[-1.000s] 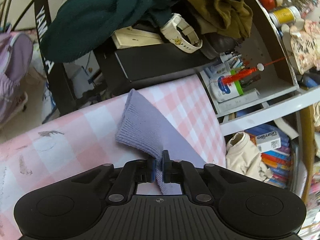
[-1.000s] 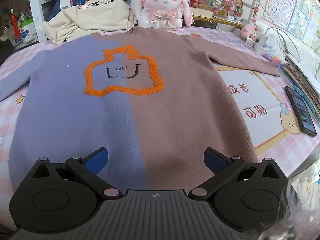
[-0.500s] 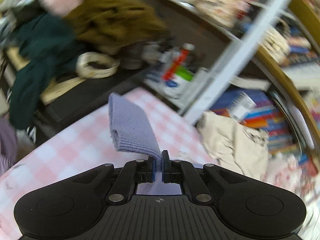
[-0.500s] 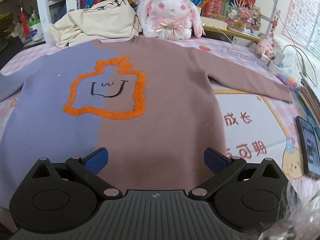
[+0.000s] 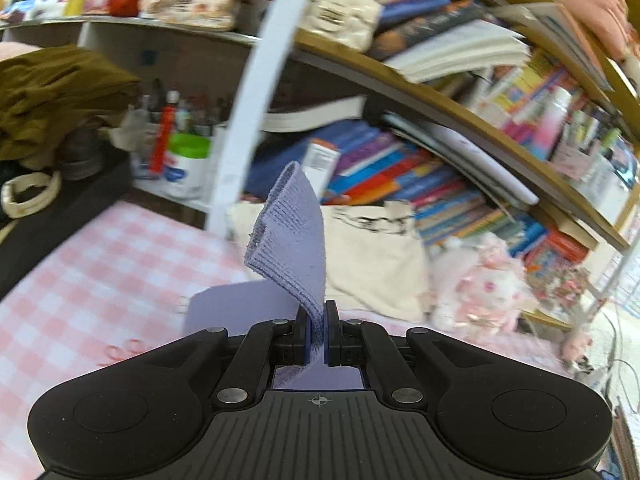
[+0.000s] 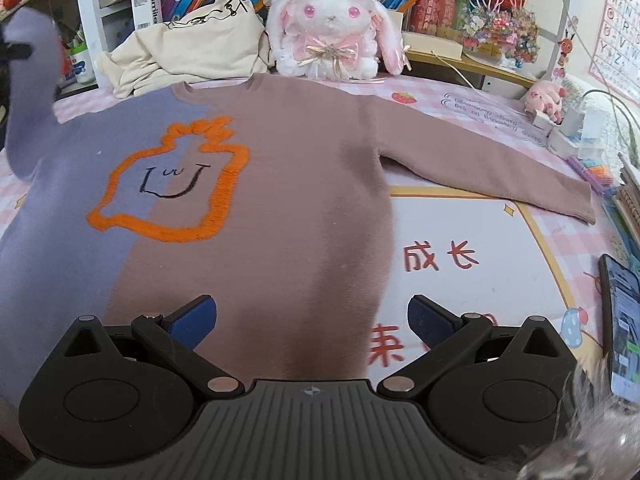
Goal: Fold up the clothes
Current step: 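Lift the lavender sleeve with the left gripper and fold it across the sweater body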
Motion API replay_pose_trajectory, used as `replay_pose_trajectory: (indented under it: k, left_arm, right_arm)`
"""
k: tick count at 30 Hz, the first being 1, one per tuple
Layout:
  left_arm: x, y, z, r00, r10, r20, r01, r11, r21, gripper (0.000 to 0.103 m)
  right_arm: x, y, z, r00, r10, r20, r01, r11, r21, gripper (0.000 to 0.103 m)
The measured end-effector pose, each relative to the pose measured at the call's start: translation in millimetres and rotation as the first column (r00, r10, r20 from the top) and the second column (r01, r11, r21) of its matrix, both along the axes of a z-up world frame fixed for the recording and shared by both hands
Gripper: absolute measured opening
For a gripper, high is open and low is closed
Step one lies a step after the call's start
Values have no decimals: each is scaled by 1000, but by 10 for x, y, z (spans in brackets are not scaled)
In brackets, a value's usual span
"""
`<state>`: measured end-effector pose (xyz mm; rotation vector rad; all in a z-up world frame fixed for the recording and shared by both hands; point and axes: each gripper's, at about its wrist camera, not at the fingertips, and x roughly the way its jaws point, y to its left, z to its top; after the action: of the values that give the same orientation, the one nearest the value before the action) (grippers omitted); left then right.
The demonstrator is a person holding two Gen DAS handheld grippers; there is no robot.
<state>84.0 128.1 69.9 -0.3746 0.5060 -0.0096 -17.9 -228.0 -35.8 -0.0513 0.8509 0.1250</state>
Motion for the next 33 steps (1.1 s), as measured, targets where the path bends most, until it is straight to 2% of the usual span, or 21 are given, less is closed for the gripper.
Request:
replay_pose_trajectory:
  k: [14, 31, 33]
  left_arm:
    - [243, -911, 257, 996, -83, 36, 84, 996, -25, 4]
    - [538, -1625, -187, 979, -165, -123, 172, 984, 54, 4]
    - [547, -1692, -227, 975, -171, -144, 181, 982, 59, 9]
  right_arm:
    - [56, -413, -93, 992, 123, 2, -123, 991, 57, 103]
    - [45, -635, -203, 991, 129, -25, -127, 989, 76, 103]
    - [36, -651, -209, 992, 125, -27, -123, 990, 75, 103]
